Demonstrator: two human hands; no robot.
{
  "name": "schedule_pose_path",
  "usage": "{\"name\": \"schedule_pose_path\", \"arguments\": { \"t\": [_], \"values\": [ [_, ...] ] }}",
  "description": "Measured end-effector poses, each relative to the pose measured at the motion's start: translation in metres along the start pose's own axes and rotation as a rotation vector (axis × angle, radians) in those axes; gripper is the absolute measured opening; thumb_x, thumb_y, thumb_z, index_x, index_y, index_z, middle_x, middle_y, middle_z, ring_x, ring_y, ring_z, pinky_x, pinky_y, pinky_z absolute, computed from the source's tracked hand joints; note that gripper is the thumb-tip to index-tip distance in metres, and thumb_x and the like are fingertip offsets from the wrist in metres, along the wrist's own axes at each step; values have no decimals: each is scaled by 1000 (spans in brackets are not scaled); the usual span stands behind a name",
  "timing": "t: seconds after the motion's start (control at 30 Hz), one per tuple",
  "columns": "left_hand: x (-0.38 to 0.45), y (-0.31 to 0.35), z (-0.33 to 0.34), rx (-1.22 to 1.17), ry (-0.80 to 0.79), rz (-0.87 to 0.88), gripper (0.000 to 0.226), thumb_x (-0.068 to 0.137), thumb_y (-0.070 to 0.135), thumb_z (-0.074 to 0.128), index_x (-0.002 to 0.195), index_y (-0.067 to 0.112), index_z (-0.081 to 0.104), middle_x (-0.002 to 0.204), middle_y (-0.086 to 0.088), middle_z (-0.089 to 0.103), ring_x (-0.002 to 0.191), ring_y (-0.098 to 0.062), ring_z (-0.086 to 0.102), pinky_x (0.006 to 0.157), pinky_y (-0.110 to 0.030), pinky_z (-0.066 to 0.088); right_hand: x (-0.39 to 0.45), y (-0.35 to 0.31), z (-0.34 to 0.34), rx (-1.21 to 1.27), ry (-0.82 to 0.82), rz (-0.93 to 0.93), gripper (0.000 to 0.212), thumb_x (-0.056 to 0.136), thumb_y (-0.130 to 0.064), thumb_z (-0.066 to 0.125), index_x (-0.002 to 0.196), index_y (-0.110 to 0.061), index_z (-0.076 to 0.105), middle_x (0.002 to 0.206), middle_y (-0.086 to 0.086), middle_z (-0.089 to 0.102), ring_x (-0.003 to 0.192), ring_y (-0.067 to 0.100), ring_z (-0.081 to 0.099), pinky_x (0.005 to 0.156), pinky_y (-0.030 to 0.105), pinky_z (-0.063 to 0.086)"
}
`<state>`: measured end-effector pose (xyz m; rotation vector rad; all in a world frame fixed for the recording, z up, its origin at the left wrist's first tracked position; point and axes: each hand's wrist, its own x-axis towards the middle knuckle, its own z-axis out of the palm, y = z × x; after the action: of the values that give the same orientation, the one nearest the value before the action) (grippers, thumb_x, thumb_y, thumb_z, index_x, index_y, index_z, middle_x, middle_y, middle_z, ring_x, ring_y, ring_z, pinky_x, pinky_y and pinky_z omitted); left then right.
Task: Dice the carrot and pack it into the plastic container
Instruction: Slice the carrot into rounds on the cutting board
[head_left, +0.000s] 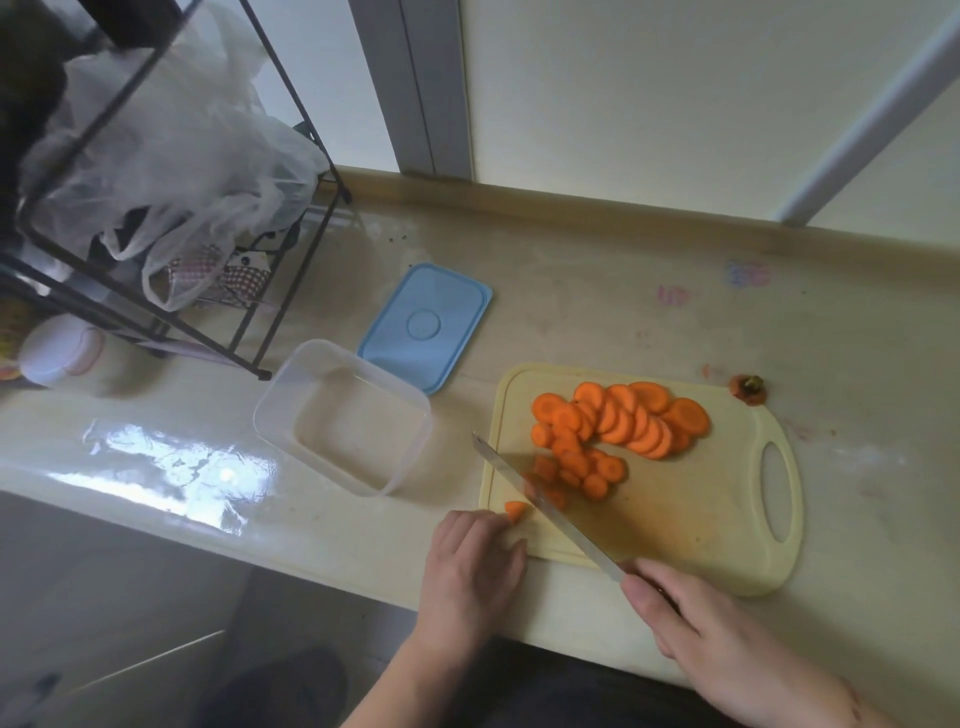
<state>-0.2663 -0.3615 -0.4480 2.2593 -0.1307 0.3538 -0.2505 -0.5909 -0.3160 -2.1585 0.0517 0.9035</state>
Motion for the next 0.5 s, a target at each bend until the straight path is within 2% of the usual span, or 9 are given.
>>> {"name": "schedule_pose_path", "arguments": {
  "t": [0.07,0.2,0.3,0.37,0.5],
  "values": [
    [2,3,4,32,6,-48,26,87,38,73,102,18,69,100,4,67,91,-15,61,87,-27,47,1,2,-2,-2,0,4,42,84,-67,33,111,-44,55,69,-26,53,74,-11,49,72,6,34],
    [9,5,12,126,56,-123,19,86,42,71,98,28,66,97,10,68,89,-13,59,82,-31,42,3,-5,-7,-36,-56,-6,31,89,-59,34,101,-40,56,69,-43,54,73,-19,51,68,5,38],
    [12,8,13,135,69,-149,11,89,38,67,93,27,68,92,13,68,83,-14,59,79,-32,42,6,-6,-10,-36,-58,-9,29,88,-59,34,90,-37,53,68,-32,59,70,-14,53,68,7,41],
    [13,9,12,128,69,-165,11,90,36,66,92,27,70,91,16,69,83,-13,59,79,-31,41,6,-3,-10,-43,-18,20,20,90,-58,37,91,-41,48,66,-19,57,68,-16,52,69,4,40],
    [14,8,12,64,80,-142,8,89,35,70,91,28,74,89,18,71,85,-8,58,82,-32,40,3,-4,-11,-33,4,58,14,94,-54,36,104,-44,38,77,-22,49,71,-17,49,68,-3,34]
  ]
}}
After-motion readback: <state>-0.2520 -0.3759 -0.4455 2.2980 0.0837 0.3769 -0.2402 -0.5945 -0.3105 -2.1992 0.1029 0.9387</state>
